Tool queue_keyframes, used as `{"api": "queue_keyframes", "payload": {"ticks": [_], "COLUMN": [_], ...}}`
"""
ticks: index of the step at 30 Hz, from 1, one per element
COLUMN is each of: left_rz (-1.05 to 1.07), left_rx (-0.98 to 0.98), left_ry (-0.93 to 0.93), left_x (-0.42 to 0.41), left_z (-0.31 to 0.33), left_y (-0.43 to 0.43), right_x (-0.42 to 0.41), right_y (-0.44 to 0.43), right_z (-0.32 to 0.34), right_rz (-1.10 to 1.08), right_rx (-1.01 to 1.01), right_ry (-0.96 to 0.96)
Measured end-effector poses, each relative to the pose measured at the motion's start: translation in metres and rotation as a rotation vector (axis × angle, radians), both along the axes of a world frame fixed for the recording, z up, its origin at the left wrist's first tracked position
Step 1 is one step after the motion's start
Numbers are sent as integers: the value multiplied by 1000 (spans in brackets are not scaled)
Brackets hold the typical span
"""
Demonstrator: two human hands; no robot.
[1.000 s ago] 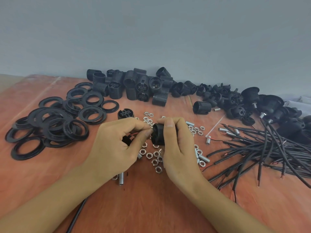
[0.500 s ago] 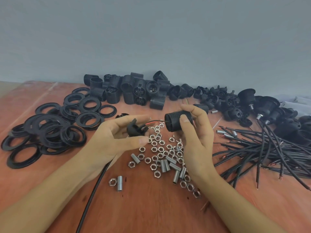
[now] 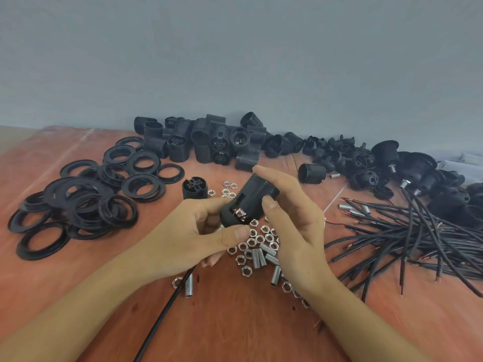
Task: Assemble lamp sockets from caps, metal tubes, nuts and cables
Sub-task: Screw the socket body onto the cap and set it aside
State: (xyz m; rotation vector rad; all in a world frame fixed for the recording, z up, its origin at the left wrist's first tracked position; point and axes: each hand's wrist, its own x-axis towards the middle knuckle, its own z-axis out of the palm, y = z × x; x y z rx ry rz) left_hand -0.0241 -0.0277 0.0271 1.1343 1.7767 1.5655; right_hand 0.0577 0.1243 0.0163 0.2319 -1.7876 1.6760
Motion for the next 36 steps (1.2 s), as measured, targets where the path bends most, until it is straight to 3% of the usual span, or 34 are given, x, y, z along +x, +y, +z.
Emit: {"api": "queue_keyframes", "payload": {"ticks": [11,16,21,24,28,36], "left_rz": [4,-25,95,81,69,182], "left_rx": [-27,-4,27,22,-2,71], "left_ry": [89,-14,221,144,198,135], "left_x": [3,4,8,8,6,1], "left_z": [4,7,6,4,2,-4], "left_y": [0,0,1,1,1,2], "right_x": [0,-1,-5,-4,-4,-6], "right_y": [1,3,4,4,8,14], "right_z": [-1,0,-2,-3,-4,0], "right_rz": [59,36,4,19,54,71], "right_rx": [3,54,-11,59,88,-49], "right_ry": [-57,-41,-34,-18,-22,-89]}}
